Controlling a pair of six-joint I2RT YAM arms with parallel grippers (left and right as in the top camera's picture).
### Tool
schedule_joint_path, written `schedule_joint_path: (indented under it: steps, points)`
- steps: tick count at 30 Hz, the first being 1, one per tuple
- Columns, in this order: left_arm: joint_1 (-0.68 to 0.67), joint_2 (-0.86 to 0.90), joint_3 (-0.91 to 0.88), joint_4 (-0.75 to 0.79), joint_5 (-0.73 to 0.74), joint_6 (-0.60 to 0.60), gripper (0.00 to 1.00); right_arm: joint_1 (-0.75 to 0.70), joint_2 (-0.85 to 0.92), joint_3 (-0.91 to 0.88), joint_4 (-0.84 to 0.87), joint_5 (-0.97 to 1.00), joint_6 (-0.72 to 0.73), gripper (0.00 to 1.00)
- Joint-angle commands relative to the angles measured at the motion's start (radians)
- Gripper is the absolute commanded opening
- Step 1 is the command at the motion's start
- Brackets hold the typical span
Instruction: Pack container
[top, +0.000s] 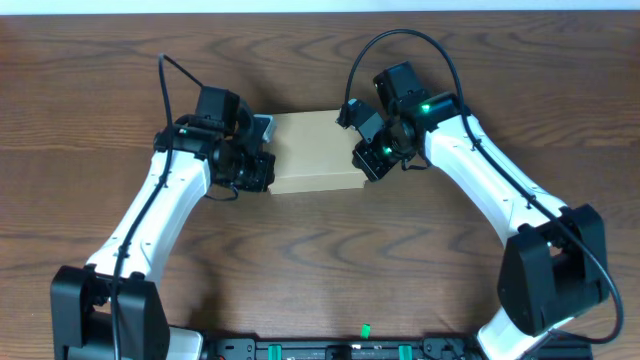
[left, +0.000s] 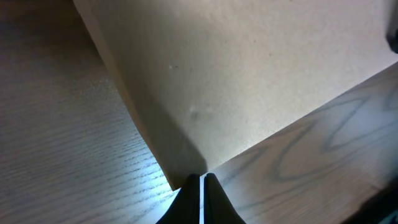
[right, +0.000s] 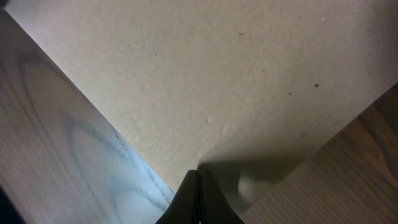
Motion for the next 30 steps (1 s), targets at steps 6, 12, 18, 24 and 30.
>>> schedule_joint_path:
  steps: [6, 12, 18, 24, 30]
  points:
    - [0.002, 0.003, -0.032, 0.009, -0.004, -0.019, 0.06, -0.001, 0.023, -0.012, 0.001, 0.003, -0.011, 0.01]
    - [0.002, 0.003, -0.052, 0.012, -0.004, -0.026, 0.06, -0.001, 0.037, -0.013, 0.001, 0.004, -0.011, 0.01]
    - [0.002, 0.000, -0.047, 0.005, 0.011, -0.044, 0.06, -0.001, 0.042, -0.007, -0.001, 0.003, -0.011, 0.01]
    - [0.002, -0.082, 0.021, -0.067, 0.032, -0.042, 0.06, -0.001, -0.053, 0.055, -0.013, -0.026, -0.011, 0.01]
    - [0.002, -0.373, 0.091, -0.091, 0.021, -0.040, 0.06, -0.002, -0.270, 0.093, -0.001, -0.026, -0.011, 0.01]
